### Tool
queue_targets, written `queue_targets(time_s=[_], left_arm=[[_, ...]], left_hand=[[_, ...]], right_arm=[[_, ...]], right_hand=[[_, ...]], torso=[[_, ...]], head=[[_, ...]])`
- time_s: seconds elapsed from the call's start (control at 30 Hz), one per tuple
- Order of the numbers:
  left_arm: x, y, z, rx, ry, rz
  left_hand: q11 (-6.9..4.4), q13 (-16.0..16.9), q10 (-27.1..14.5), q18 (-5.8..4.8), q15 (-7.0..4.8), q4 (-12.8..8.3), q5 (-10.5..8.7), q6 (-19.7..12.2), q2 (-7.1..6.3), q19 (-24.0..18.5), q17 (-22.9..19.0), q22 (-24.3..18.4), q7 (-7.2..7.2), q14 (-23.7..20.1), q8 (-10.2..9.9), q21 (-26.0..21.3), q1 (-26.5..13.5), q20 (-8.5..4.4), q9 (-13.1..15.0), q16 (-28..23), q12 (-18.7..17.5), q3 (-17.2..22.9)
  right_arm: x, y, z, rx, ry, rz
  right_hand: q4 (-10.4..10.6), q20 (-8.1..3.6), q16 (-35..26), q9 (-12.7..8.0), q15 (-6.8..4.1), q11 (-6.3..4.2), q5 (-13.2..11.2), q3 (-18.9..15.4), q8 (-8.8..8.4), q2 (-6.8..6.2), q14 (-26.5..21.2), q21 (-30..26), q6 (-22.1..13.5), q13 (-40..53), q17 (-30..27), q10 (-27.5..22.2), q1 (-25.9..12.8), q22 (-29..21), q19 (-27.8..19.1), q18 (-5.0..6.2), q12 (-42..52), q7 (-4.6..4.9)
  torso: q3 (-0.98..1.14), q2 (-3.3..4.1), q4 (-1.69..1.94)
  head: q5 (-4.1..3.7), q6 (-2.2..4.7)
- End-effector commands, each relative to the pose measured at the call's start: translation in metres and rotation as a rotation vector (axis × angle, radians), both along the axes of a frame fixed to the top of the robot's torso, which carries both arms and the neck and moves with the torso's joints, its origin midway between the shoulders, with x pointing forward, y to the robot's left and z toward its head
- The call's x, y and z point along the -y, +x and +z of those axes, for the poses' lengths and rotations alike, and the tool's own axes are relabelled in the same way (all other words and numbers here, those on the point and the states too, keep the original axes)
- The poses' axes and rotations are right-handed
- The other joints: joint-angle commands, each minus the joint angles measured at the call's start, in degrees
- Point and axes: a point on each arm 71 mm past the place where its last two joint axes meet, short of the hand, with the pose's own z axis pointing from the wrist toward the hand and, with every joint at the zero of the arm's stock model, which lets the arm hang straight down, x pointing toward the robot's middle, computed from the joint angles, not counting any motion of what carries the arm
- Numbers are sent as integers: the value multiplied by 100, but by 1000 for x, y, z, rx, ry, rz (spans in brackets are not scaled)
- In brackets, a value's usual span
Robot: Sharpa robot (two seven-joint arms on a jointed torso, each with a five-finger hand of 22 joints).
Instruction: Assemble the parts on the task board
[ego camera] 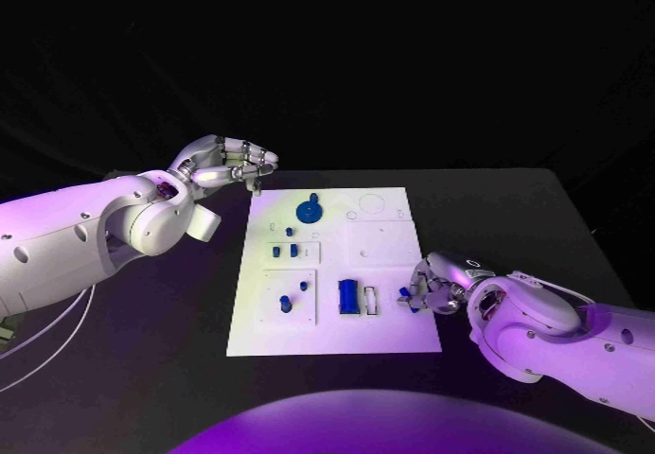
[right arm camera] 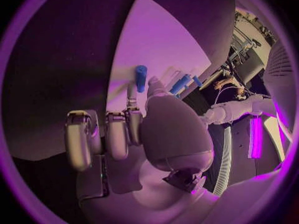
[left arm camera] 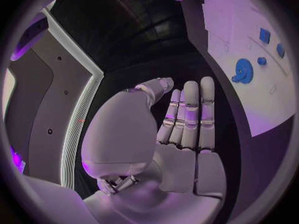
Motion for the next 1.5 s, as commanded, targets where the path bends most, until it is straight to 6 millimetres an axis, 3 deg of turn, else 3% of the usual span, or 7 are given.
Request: queue_targets(time_s=[0.03,0.23,0.33,0.63,1.07,1.33,1.5], left_arm=[[2,-1,1,2,-8,-12],[2,-1,1,2,-8,-12],[2,-1,1,2,-8,-12],[2,-1,1,1,-7,-11],[1,-1,1,1,-6,-10],[1,-1,1,0,-6,-9],[1,-1,1,0,-5,-9]], left_hand=[[2,-7,-53,87,2,4,21,-50,51,-34,-6,8,-1,-56,32,31,3,-10,-6,37,27,33],[2,-7,-53,87,2,4,21,-50,51,-34,-6,8,-1,-56,32,31,3,-10,-6,37,27,33],[2,-7,-53,87,2,4,21,-50,51,-34,-6,8,-1,-56,32,31,3,-10,-6,37,27,33],[2,-10,-58,86,1,-3,20,-51,46,-36,-9,11,0,-58,37,37,5,-11,-7,39,34,39],[3,-12,-60,86,3,-1,19,-53,46,-38,-10,13,1,-58,40,40,-1,-10,-7,41,39,41],[4,-12,-61,86,3,2,19,-54,48,-39,-11,13,2,-58,41,41,-5,-9,-8,41,41,42],[4,-12,-61,86,3,2,19,-54,48,-39,-11,13,2,-58,41,41,-5,-9,-8,41,41,42]], right_arm=[[-1,-1,-2,-3,-62,28],[-1,1,-2,13,-90,38],[-2,1,-2,14,-95,40],[-2,0,-2,6,-98,38],[0,0,-5,-40,-62,6],[1,0,-7,-82,-33,-14],[1,0,-7,-81,-37,-15]], right_hand=[[-18,-30,24,-6,-49,-26,-8,-19,-10,-25,399,-22,21,515,463,40,63,1399,450,45,-49,-6],[-2,-1,-2,14,-6,29,-3,-278,-74,-576,386,-110,-18,463,424,-13,41,1375,415,63,-140,56],[0,11,-12,31,6,43,-1,-308,-88,-728,382,-144,-34,434,410,-40,-25,1365,402,70,-186,69],[4,21,-22,54,16,54,1,-326,-98,-849,378,-190,-60,383,397,-80,-120,1352,384,79,-259,80],[2,42,-19,83,38,79,8,-117,-160,-539,383,-186,-144,356,429,-116,-137,1355,387,77,-311,111],[-5,55,-5,87,49,90,-1,-24,-235,-171,393,-158,-165,364,477,-114,-214,1364,400,71,-310,123],[-10,55,0,83,50,91,-2,-17,-251,-142,396,-157,-174,366,491,-113,-202,1364,400,71,-309,125]], torso=[[-1,4,0],[-1,1,-1],[-1,2,1],[0,2,-2],[4,6,-1],[3,3,2],[1,1,-4]], head=[[3,1],[10,1],[7,1],[2,1],[0,1],[5,1],[9,1]])
